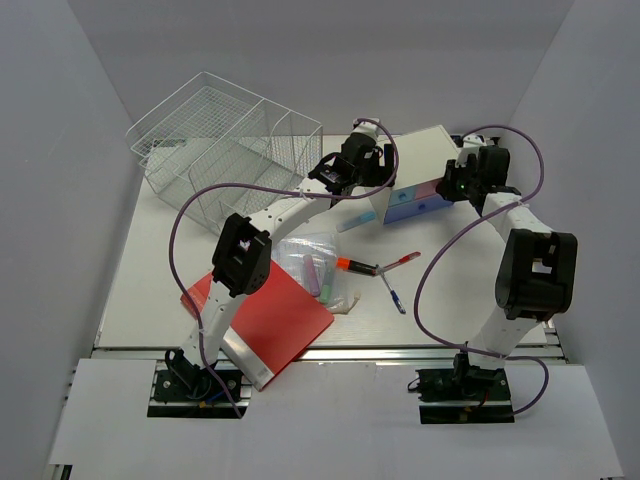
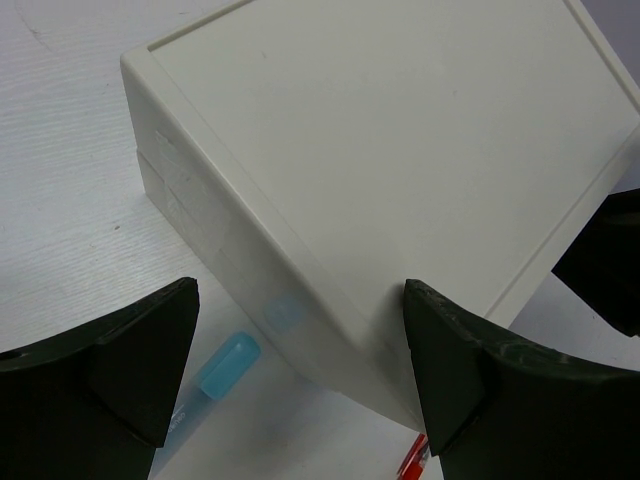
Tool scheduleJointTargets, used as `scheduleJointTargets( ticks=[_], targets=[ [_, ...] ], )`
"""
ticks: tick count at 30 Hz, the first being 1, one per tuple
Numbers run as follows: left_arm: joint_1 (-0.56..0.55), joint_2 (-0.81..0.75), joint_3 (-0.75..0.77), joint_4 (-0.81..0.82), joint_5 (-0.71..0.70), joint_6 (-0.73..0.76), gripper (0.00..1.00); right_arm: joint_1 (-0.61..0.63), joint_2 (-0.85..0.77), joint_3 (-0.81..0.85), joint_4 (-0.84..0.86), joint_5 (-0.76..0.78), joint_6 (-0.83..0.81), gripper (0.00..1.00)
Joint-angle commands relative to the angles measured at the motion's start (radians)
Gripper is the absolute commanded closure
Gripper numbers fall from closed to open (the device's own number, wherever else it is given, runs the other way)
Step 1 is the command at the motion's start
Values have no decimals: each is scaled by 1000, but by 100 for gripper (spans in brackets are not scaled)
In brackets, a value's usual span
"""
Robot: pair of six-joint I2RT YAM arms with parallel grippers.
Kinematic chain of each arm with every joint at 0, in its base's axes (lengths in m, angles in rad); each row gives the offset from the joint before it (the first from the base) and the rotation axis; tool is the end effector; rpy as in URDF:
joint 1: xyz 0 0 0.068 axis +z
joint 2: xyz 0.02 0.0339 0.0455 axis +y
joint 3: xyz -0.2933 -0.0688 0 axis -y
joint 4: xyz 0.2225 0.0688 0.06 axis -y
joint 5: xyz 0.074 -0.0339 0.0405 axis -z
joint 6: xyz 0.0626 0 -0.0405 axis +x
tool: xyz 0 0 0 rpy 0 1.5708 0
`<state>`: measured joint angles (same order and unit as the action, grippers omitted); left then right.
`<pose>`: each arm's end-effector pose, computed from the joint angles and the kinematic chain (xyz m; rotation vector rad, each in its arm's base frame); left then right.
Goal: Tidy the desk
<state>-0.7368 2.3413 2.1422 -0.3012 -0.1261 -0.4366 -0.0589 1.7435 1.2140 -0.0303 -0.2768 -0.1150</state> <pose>0.4302 -0.3796 0.2735 0.2384 2.1068 -0.5842 0.4068 -0.0068 0.2706 -0.2214 2.1011 0.1911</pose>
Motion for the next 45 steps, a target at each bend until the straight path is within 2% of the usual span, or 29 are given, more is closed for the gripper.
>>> scheduleJointTargets(
  ticks=[1,6,12,21,29,30,31,33,34,38,39,42,44,45],
  targets=[
    [-6,55,-25,-177,13,65,9,-4,-1,41,99,-28,-8,87],
    [-4,55,-22,-180,0,61,9,-9,-42,-11,93,-10,1,100],
    [-4,67,-2,-202,-56,27,9,-42,-153,-143,-48,5,-20,100],
    [-6,87,19,-207,-44,-5,9,-87,-358,-309,-195,100,29,100],
    [-6,49,-18,-190,-43,1,9,-88,-406,-320,-244,140,64,99],
    [-6,46,-19,-188,-41,2,8,-88,-409,-318,-250,145,77,92],
    [-6,43,-13,-190,-37,7,8,-87,-420,-315,-252,149,81,68],
    [-6,32,-4,-188,-33,12,6,-88,-433,-306,-266,134,89,61],
    [-6,26,-1,-187,-33,22,4,-88,-453,-297,-273,119,103,47],
    [-6,-7,54,-208,-38,50,2,-87,-527,-277,-327,80,140,25],
    [-6,-29,70,-210,-40,56,2,-85,-567,-275,-356,65,141,15],
    [-4,-97,70,-211,-43,65,2,-72,-628,-277,-408,8,156,11],
    [-6,-132,70,-239,-55,70,2,-16,-673,-254,-457,33,178,11],
    [-6,-173,65,-278,-59,70,2,17,-693,-245,-536,47,172,11]
  ],
)
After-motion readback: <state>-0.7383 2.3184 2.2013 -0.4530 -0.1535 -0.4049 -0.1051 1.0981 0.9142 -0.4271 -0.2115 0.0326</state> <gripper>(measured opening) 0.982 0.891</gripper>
